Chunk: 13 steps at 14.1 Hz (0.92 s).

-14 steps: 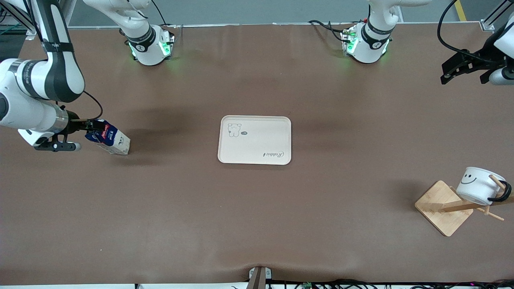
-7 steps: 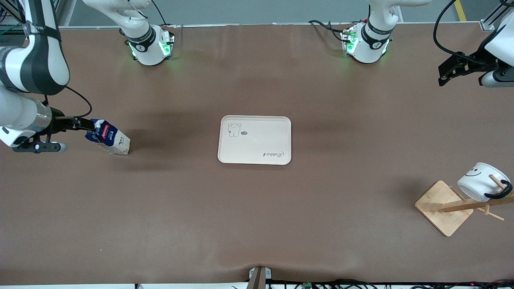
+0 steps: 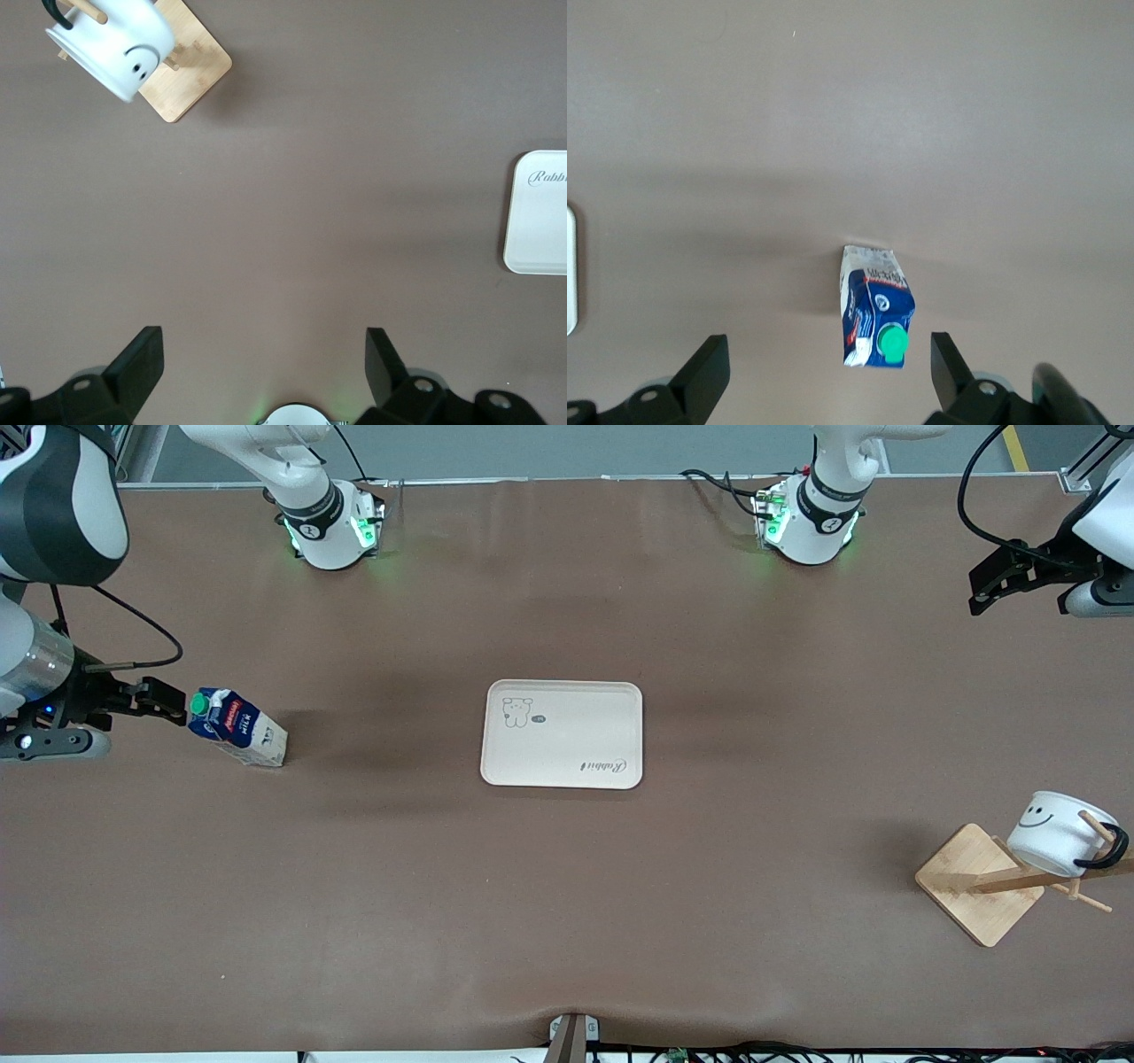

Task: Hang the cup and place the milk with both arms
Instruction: 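Lower the carton onto the table and open the right gripper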

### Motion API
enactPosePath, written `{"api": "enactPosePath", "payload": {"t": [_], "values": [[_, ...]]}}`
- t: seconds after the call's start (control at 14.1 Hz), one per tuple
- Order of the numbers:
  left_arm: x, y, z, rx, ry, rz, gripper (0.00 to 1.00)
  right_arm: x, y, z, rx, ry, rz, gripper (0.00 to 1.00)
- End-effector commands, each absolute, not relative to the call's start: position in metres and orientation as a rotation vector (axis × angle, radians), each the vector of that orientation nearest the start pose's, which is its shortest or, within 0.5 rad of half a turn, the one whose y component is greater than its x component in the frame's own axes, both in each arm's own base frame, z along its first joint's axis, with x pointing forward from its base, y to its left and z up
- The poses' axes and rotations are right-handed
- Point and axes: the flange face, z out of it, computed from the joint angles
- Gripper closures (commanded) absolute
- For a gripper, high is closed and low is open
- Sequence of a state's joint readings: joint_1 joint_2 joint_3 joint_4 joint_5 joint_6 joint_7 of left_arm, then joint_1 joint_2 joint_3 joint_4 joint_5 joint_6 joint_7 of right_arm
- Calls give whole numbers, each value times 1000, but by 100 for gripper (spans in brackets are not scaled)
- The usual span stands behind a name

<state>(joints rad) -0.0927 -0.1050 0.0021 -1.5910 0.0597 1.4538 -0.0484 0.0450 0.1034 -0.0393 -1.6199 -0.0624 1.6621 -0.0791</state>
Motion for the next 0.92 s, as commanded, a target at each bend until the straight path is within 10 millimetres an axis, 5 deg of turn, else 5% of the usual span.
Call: {"api": "enactPosePath", "payload": {"t": [0.0,0.43,0.71,0.85], "values": [[503,-37,667,-3075,72,15,0,602,-3,562,-3206,-148,113,0],[503,-37,667,-3075,72,15,0,613,-8,598,-3218,-116,-27,0],[503,-37,667,-3075,72,15,0,592,-8,616,-3153,-172,35,0],[503,-37,667,-3075,72,15,0,592,-34,617,-3094,-84,24,0]]}}
